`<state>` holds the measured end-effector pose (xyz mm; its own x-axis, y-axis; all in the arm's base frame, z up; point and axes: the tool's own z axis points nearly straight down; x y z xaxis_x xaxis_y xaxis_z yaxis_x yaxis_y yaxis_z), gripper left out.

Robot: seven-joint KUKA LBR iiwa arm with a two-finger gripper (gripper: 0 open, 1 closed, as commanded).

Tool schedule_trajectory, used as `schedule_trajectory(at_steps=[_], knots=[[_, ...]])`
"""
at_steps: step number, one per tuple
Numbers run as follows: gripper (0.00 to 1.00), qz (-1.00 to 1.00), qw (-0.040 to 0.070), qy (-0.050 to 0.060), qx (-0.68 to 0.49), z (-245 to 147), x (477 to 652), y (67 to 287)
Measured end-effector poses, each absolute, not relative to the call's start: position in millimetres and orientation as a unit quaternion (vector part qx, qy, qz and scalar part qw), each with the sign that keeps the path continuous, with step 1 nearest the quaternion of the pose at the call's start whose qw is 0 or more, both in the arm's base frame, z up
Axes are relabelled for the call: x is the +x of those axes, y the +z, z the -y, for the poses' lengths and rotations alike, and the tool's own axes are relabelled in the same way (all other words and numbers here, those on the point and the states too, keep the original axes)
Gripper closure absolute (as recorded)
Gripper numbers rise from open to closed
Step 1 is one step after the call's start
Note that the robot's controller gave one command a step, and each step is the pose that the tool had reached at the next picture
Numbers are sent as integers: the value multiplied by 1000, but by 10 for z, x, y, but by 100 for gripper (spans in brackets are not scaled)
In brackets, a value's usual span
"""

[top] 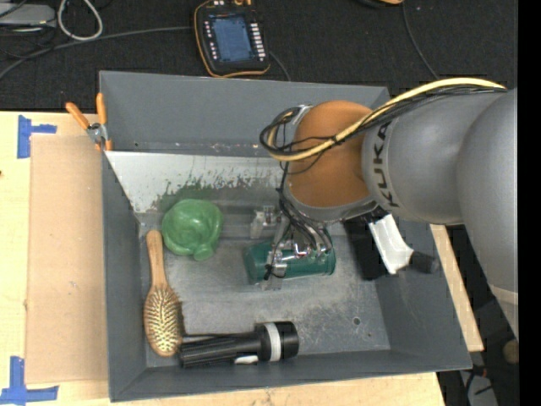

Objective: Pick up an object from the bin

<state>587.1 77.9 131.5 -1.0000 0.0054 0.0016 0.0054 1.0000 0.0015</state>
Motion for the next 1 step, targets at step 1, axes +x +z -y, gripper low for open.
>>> schedule_trajectory(at_steps=[1], knots=[[0, 1000, 1, -1, -3, -779, 5871, 1315]])
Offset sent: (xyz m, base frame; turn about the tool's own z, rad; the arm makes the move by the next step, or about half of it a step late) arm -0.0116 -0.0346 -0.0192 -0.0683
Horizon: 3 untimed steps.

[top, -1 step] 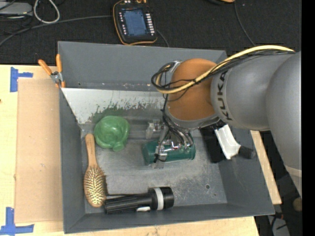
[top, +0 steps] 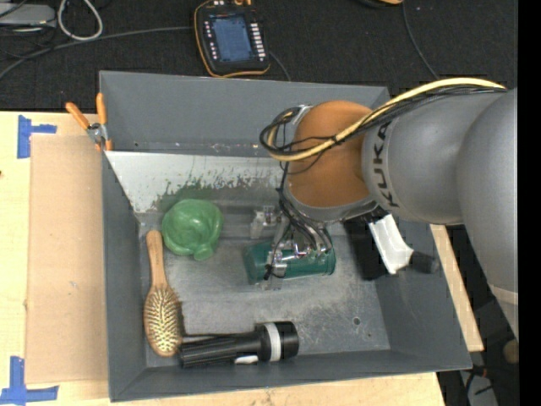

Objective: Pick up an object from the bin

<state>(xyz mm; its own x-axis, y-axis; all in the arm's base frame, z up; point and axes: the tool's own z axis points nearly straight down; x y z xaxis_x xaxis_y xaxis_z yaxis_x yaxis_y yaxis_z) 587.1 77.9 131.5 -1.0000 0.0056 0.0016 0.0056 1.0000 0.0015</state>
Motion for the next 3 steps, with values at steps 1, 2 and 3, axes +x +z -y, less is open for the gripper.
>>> schedule_trajectory(at_steps=[1, 2, 3], knots=[[0, 1000, 3, -1, 31, -419, 5746, 1107], [0, 997, 0, -1, 75, -327, 5807, 946], [0, 999, 2, -1, 39, -318, 5612, 1132]])
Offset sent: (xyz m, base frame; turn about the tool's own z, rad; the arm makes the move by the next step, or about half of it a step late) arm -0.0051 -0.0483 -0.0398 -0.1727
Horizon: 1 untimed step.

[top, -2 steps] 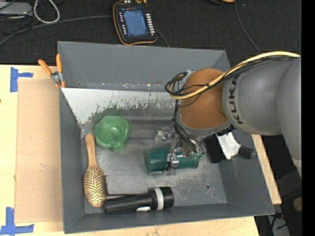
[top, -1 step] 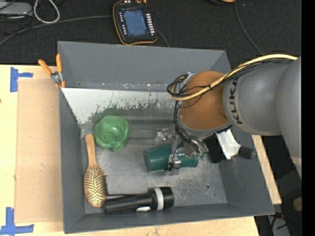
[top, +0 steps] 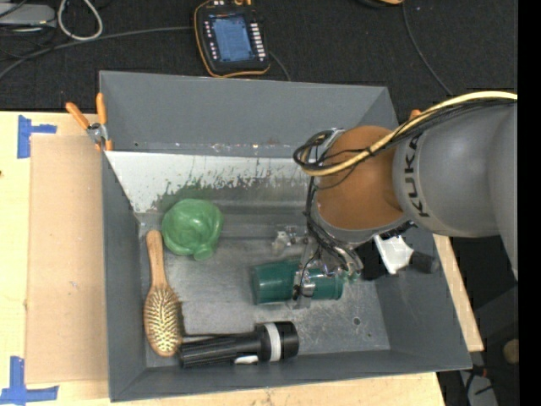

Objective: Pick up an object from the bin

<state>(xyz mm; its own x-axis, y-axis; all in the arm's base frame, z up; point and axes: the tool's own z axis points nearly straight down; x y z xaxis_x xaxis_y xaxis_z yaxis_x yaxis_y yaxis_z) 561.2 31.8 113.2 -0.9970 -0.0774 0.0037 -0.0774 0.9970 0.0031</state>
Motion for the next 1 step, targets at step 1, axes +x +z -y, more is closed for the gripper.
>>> schedule_trajectory(at_steps=[1], knots=[[100, 997, 1, -1, 77, -217, 5797, 1004]])
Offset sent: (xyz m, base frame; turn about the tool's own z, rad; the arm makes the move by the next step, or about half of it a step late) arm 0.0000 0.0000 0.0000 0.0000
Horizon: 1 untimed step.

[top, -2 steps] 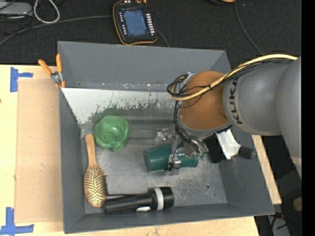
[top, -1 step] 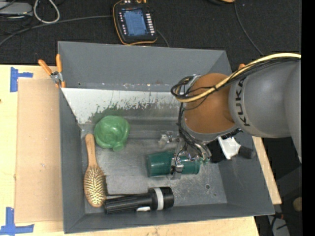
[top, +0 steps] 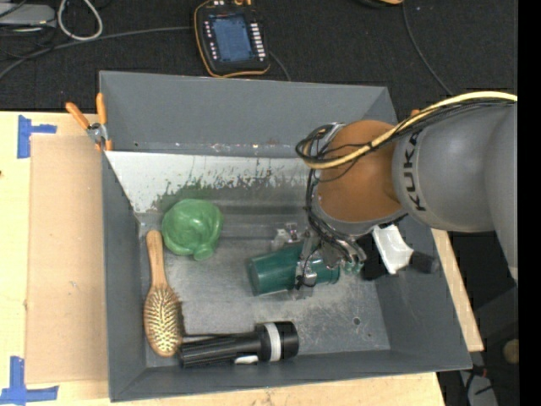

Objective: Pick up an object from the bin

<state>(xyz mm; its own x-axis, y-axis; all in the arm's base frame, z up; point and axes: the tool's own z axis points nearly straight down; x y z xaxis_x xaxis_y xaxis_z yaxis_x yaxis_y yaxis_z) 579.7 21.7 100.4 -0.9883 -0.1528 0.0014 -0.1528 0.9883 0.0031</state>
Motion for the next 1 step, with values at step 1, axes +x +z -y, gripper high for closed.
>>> schedule_trajectory(at_steps=[1], knots=[[100, 997, 1, -2, 76, -217, 5797, 1007]])
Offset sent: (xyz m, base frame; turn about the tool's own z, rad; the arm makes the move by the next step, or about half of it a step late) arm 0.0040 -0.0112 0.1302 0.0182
